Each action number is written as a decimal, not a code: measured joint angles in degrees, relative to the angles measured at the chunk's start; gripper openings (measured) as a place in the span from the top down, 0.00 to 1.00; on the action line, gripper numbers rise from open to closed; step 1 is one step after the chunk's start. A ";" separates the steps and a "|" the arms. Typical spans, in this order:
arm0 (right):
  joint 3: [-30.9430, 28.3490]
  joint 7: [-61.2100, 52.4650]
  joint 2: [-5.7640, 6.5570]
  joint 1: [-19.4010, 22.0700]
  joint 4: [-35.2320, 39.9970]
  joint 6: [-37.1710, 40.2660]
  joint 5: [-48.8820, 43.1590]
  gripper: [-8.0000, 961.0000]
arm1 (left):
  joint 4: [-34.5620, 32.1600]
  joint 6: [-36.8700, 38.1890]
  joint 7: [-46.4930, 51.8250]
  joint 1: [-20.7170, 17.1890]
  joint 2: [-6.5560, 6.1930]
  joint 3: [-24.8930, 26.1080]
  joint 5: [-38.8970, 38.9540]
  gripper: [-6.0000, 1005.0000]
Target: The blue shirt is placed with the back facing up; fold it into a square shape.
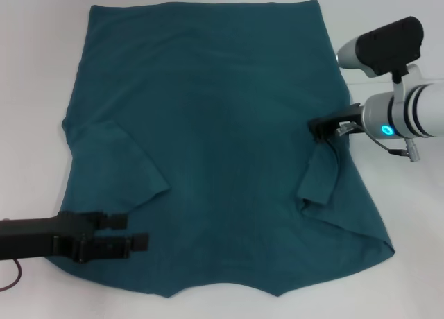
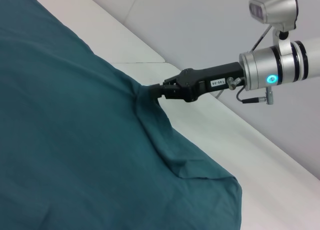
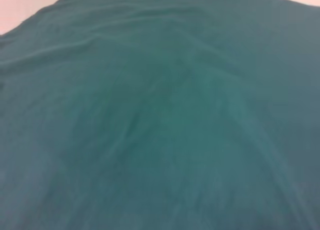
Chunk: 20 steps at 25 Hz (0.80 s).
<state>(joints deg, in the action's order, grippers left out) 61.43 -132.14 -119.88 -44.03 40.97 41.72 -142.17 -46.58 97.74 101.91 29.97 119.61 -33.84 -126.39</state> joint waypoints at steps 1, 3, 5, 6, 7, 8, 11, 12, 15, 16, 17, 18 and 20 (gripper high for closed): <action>0.00 0.03 0.00 -0.26 -0.10 -0.09 0.01 0.99 | 0.00 -0.04 -0.06 0.00 0.00 0.00 0.00 0.14; 0.00 0.03 0.00 -0.49 0.44 0.08 0.02 0.99 | 0.00 -0.08 -0.13 -0.05 0.00 0.00 0.00 0.14; -0.15 -0.18 0.02 -0.35 2.27 1.14 0.04 0.99 | 0.00 -0.14 -0.18 -0.11 0.00 0.00 0.01 0.14; -0.30 -0.38 0.04 -0.03 3.60 2.19 0.05 0.99 | 0.00 -0.14 -0.18 -0.11 0.00 0.00 0.01 0.14; -0.43 -0.53 0.09 0.21 4.74 2.86 0.07 0.99 | 0.00 -0.15 -0.18 -0.12 0.00 0.00 0.00 0.14; -0.57 -0.71 0.15 0.61 6.38 4.15 0.06 0.99 | 0.00 -0.17 -0.19 -0.15 0.00 0.01 0.00 0.14; -0.72 -2.15 0.45 1.91 11.99 9.18 -1.71 0.99 | 0.00 -0.19 -0.20 -0.19 0.00 0.00 0.00 0.14; -0.76 -3.28 0.49 2.50 14.52 11.36 -3.33 0.99 | 0.00 -0.19 -0.21 -0.21 0.00 0.00 0.01 0.14; -0.79 -6.66 0.52 3.66 20.25 16.63 -9.39 0.99 | 0.00 -0.18 -0.22 -0.29 0.00 0.00 0.00 0.14; -0.78 -7.84 0.48 3.83 21.74 18.57 -12.27 0.99 | 0.00 -0.18 -0.22 -0.31 0.00 0.01 0.01 0.14; -0.67 -9.14 0.38 3.91 22.96 20.34 -15.51 0.99 | 0.00 -0.17 -0.22 -0.33 0.00 0.00 0.01 0.14; -0.48 -10.13 0.26 3.92 23.64 21.42 -18.03 0.99 | 0.00 -0.19 -0.22 -0.34 0.00 0.00 0.01 0.14; -0.11 -11.44 0.08 3.92 23.56 22.09 -21.67 0.99 | 0.00 -0.18 -0.26 -0.35 0.00 0.05 0.01 0.14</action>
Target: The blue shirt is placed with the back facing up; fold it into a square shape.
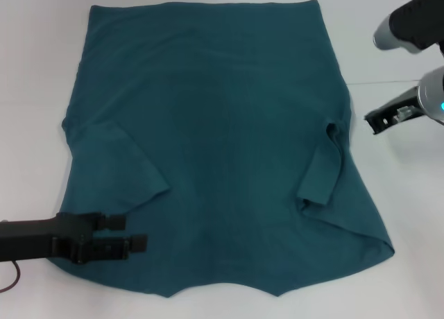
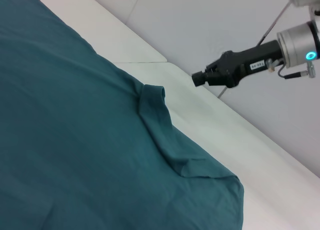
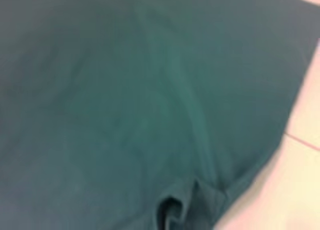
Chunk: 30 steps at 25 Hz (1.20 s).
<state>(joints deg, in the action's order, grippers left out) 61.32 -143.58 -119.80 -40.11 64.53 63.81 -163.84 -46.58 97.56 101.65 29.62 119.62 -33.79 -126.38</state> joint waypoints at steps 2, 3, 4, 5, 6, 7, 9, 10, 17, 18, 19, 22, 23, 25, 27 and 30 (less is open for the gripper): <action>0.14 -0.56 -0.09 -0.11 -1.46 -0.71 -1.49 0.99 | 0.00 0.00 -0.07 0.00 0.00 0.04 0.00 0.14; 0.18 -0.73 -0.11 -0.19 -2.37 -1.34 -1.81 0.99 | 0.00 0.00 -0.11 0.02 0.00 0.05 0.00 0.14; 0.19 -0.85 -0.11 -0.34 -3.50 -2.15 -1.88 0.99 | 0.00 0.00 -0.12 0.07 0.00 0.06 0.00 0.14; 0.19 -0.98 -0.11 -0.49 -5.15 -3.53 -1.91 0.99 | 0.00 0.00 -0.12 0.11 0.00 0.06 0.00 0.14; 0.20 -1.06 -0.10 -0.63 -6.68 -4.91 -1.82 0.99 | 0.00 0.00 -0.12 0.11 0.00 0.06 0.00 0.14; 0.21 -1.10 -0.09 -0.84 -8.35 -6.62 -1.60 0.99 | 0.00 0.00 -0.13 0.20 0.00 0.04 0.00 0.14; 0.22 -1.11 -0.05 -1.41 -11.81 -9.27 -1.23 0.99 | 0.00 0.00 -0.13 0.23 0.00 0.03 0.00 0.14; 0.21 -1.09 -0.03 -1.90 -14.03 -10.95 -1.14 0.99 | 0.00 0.00 -0.14 0.25 0.00 0.00 0.00 0.14; 0.21 -0.38 -0.21 -3.41 -21.06 -17.23 -0.49 0.99 | -0.01 0.00 -0.12 0.40 0.00 -0.04 -0.05 0.14; 0.21 0.04 -0.21 -3.45 -21.45 -17.55 0.12 0.99 | -0.01 0.00 -0.11 0.41 0.00 -0.05 -0.18 0.14; 0.23 0.61 -0.21 -3.45 -21.72 -17.67 0.85 0.99 | -0.01 0.00 -0.11 0.41 0.00 -0.04 -0.29 0.14; 0.67 1.80 -0.21 -3.51 -22.03 -17.84 2.93 0.99 | 0.00 -0.01 -0.10 0.43 0.00 -0.05 -0.48 0.14; 1.01 2.01 -0.20 -3.54 -22.07 -17.86 3.47 0.99 | -0.01 -0.03 -0.09 0.43 0.00 -0.05 -0.49 0.14; 1.68 2.32 -0.19 -3.61 -22.35 -17.91 4.35 0.99 | -0.01 -0.06 -0.07 0.43 0.00 -0.05 -0.51 0.14; 2.29 2.41 -0.14 -4.54 -24.00 -18.14 4.90 0.99 | -0.01 -0.08 -0.05 0.44 0.00 -0.05 -0.53 0.14; 2.31 2.71 -0.14 -5.19 -25.14 -18.39 5.22 0.99 | -0.01 -0.09 -0.05 0.44 0.00 -0.04 -0.53 0.14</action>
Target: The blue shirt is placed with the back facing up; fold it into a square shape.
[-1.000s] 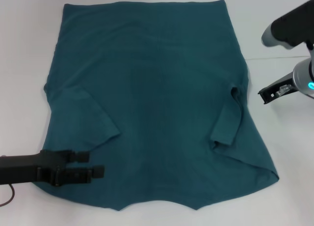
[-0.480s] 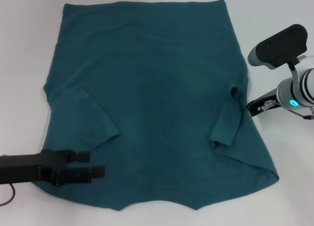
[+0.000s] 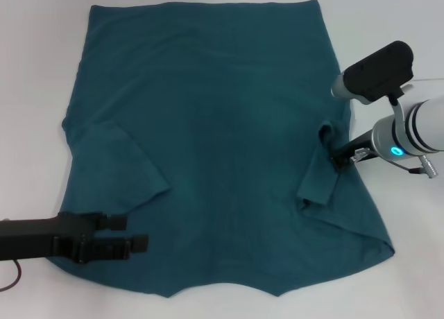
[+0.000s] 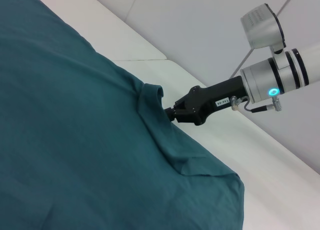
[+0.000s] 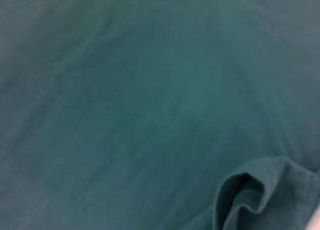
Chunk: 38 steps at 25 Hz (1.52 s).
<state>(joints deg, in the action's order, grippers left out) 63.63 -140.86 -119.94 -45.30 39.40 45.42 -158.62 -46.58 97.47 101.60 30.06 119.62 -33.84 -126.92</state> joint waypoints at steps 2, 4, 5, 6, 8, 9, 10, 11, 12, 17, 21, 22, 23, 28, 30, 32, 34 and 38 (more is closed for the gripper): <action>0.01 0.90 -0.05 -0.43 -0.72 -0.04 1.55 0.99 | 0.00 -0.01 0.00 0.00 0.00 0.00 0.00 0.14; 0.06 2.20 -0.07 -0.68 -0.91 0.09 3.92 0.98 | 0.00 -0.01 -0.02 0.05 0.00 0.04 0.00 0.14; 0.13 2.88 -0.07 -0.82 -0.93 0.28 5.19 0.98 | 0.00 -0.01 -0.03 0.07 0.00 0.06 0.00 0.14; 0.20 3.47 -0.07 -1.00 -0.93 0.43 6.34 0.98 | 0.00 -0.01 -0.04 0.08 0.00 0.06 0.00 0.14; 0.25 4.23 -0.07 -1.37 -0.94 0.50 7.75 0.97 | 0.00 -0.01 -0.05 0.09 0.00 0.07 0.00 0.14; 0.26 4.50 -0.07 -1.56 -0.94 0.43 8.28 0.97 | 0.00 -0.01 -0.05 0.09 0.00 0.08 0.00 0.14; 0.26 4.76 -0.06 -1.78 -0.95 0.22 8.72 0.97 | 0.00 -0.01 -0.05 0.09 0.00 0.09 0.00 0.14; 0.27 4.91 -0.05 -1.94 -0.98 -0.03 8.97 0.97 | 0.00 0.00 -0.06 0.09 0.00 0.09 0.00 0.14; 0.27 5.12 -0.05 -2.18 -1.21 -0.56 9.44 0.96 | 0.00 0.00 -0.06 0.09 0.00 0.09 0.00 0.14; 0.27 6.15 0.05 -3.63 -2.73 -3.06 11.40 0.95 | 0.00 0.01 -0.08 -0.08 0.00 0.17 0.00 0.14; 0.40 5.49 0.20 -4.20 -1.16 0.08 10.56 0.94 | -0.03 0.26 -0.06 -0.21 0.00 0.30 0.01 0.14; 0.44 4.91 0.29 -4.00 0.16 2.04 10.10 0.94 | -0.09 0.35 -0.02 -0.32 0.00 0.36 0.01 0.14; 0.46 4.01 0.34 -3.60 1.69 4.05 9.29 0.94 | -0.12 0.40 0.00 -0.40 0.00 0.39 0.01 0.14; 1.11 -3.45 0.04 -0.27 9.72 10.18 2.16 0.92 | -0.08 0.35 -0.05 -0.73 0.06 0.49 -0.01 0.14; 1.86 -6.48 0.04 1.22 11.89 10.85 -0.32 0.92 | -0.05 0.19 -0.08 -0.75 0.08 0.51 -0.05 0.14; 2.01 -7.67 0.07 2.37 13.26 11.29 -1.04 0.84 | -0.03 0.04 -0.12 -0.72 0.09 0.52 -0.11 0.14; 1.84 -7.83 0.08 3.02 13.65 11.71 -1.03 0.77 | -0.01 0.00 -0.16 -0.57 0.09 0.53 -0.16 0.14; 2.07 -8.03 -0.03 3.48 12.62 11.51 -0.39 0.45 | 0.01 0.00 -0.17 -0.31 0.08 0.39 -0.21 0.14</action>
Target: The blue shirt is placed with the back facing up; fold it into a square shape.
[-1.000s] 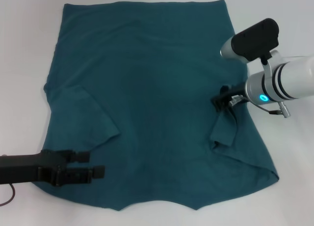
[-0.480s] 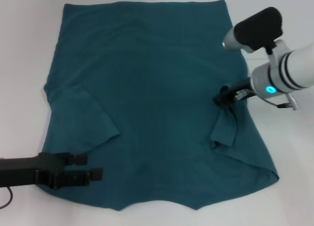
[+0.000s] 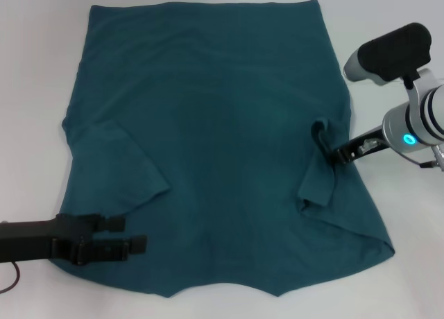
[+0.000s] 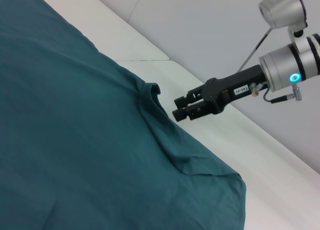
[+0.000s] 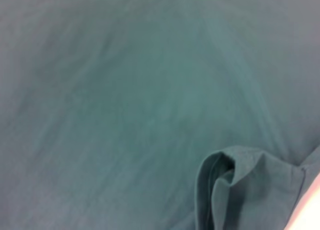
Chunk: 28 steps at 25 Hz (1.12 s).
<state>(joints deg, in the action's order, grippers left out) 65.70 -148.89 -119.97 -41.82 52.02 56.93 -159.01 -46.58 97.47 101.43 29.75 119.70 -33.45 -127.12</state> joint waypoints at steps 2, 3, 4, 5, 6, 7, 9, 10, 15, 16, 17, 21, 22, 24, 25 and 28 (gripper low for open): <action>0.17 0.39 -0.04 0.18 -0.73 -0.36 1.44 0.40 | 0.00 0.00 0.00 0.05 -0.04 -0.06 -0.10 0.14; 0.19 0.59 -0.07 0.24 -0.96 -0.36 2.17 0.38 | 0.00 0.00 0.00 0.06 -0.05 -0.08 -0.18 0.14; 0.22 0.70 -0.08 0.30 -1.15 -0.39 2.70 0.35 | 0.00 0.00 0.00 0.08 -0.05 -0.08 -0.26 0.14; 0.24 0.68 -0.08 0.43 -1.32 -0.45 3.04 0.33 | 0.00 0.00 0.00 0.08 -0.06 -0.07 -0.34 0.14; 0.24 0.55 -0.07 0.47 -1.41 -0.56 3.02 0.31 | 0.00 0.00 0.00 0.08 -0.06 -0.04 -0.37 0.14; 0.23 0.41 -0.04 0.51 -1.55 -0.67 2.96 0.28 | 0.00 0.00 0.00 0.08 -0.07 0.00 -0.39 0.14; 0.14 0.24 -0.02 0.55 -1.85 -0.79 2.84 0.24 | 0.00 0.00 0.00 0.08 -0.08 0.08 -0.41 0.14; 0.11 0.23 -0.03 0.61 -2.00 -0.87 2.90 0.21 | 0.00 0.00 0.00 0.07 -0.08 0.13 -0.41 0.14; 0.26 0.48 -0.19 0.98 -2.69 -1.80 4.25 0.18 | 0.00 -0.17 -0.02 0.05 -0.08 0.05 -0.41 0.14; 0.25 0.56 -0.19 0.98 -3.04 -2.06 4.46 0.18 | 0.00 -0.22 -0.02 0.05 -0.08 -0.02 -0.41 0.14; 0.26 0.63 -0.19 0.98 -3.43 -2.29 4.69 0.18 | 0.00 -0.23 -0.02 0.05 -0.08 -0.06 -0.41 0.14; 0.26 0.65 -0.12 0.81 -4.95 -2.94 5.04 0.19 | 0.00 -0.29 -0.03 0.05 -0.08 -0.09 -0.46 0.14; 0.25 0.67 -0.11 0.80 -5.06 -2.97 5.09 0.19 | -0.01 -0.31 -0.04 0.05 -0.08 -0.10 -0.47 0.14; 0.24 0.69 -0.09 0.87 -5.09 -3.06 5.18 0.20 | -0.01 -0.34 -0.07 0.05 -0.08 -0.12 -0.48 0.14; 0.23 0.69 -0.09 0.93 -5.09 -3.12 5.30 0.20 | -0.01 -0.35 -0.08 0.05 -0.08 -0.14 -0.48 0.14; 0.21 0.76 -0.08 1.03 -5.09 -3.39 5.81 0.24 | 0.00 -0.35 -0.09 0.13 -0.08 -0.20 -0.50 0.14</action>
<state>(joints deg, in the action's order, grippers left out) 65.92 -148.14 -120.05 -40.79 46.93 53.55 -153.20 -46.58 97.12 101.34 29.87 119.62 -33.65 -127.62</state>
